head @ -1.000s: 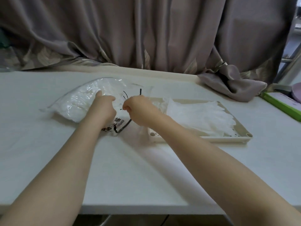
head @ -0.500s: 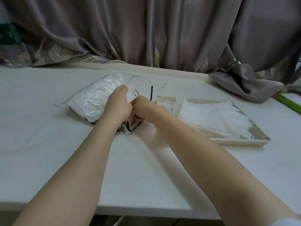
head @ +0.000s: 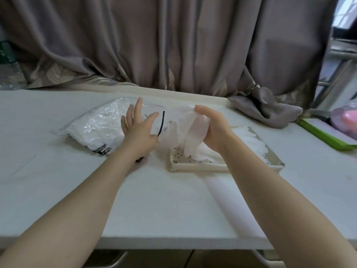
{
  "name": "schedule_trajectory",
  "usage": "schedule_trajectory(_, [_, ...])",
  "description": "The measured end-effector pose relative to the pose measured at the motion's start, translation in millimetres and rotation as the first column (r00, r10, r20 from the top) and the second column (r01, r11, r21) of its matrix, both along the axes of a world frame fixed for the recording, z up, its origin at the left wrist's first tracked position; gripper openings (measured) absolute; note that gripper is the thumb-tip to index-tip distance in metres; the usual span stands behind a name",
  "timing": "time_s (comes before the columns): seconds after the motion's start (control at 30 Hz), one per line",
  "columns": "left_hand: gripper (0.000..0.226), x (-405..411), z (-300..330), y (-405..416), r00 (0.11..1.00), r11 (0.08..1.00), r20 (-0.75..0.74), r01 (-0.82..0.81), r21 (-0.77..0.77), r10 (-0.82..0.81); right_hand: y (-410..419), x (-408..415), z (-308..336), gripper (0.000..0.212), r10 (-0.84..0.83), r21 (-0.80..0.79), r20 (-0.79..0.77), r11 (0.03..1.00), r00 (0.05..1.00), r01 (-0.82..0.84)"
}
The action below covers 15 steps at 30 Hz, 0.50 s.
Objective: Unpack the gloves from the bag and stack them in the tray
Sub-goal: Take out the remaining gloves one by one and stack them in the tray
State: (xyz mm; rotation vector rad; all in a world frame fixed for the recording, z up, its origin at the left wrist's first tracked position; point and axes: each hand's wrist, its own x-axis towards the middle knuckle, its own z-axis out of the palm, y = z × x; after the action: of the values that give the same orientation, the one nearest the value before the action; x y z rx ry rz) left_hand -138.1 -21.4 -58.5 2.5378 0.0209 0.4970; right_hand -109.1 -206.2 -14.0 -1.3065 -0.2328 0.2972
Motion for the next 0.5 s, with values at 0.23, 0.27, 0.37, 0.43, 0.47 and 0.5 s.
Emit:
schedule_trajectory(0.23, [0.048,-31.7,48.7,-56.8,0.927,0.690,0.035,0.303,-0.658,-0.374,-36.0,-19.1,7.4,0.015,0.225,-0.061,0.212,0.974,0.951,-0.217])
schedule_trajectory(0.27, [0.046,-34.5,50.3,-61.0,0.913,0.653,0.027,0.312,-0.690,-0.407,-39.0,-21.3,9.6,0.019,0.258,-0.064,0.234,0.966,0.937,-0.250])
schedule_trajectory(0.37, [0.027,-36.0,55.8,-64.2,0.878,0.540,0.061,0.345,-0.768,-0.474,-45.8,-27.7,17.8,0.046,0.333,-0.066,0.269,0.942,0.904,-0.328])
schedule_trajectory(0.43, [0.020,-38.2,63.2,-65.2,0.852,0.459,0.124,0.390,-0.798,-0.509,-51.3,-31.7,25.1,0.048,0.309,-0.050,0.299,0.950,0.903,-0.308])
schedule_trajectory(0.47, [0.021,-38.9,67.4,-65.8,0.832,0.391,0.158,0.407,-0.826,-0.532,-54.3,-31.2,27.6,0.047,0.277,-0.026,0.294,0.959,0.915,-0.282])
schedule_trajectory(0.5, [0.022,-39.9,71.3,-66.7,0.813,0.319,0.192,0.416,-0.852,-0.549,-57.1,-30.9,29.6,0.047,0.248,-0.005,0.271,0.967,0.930,-0.256])
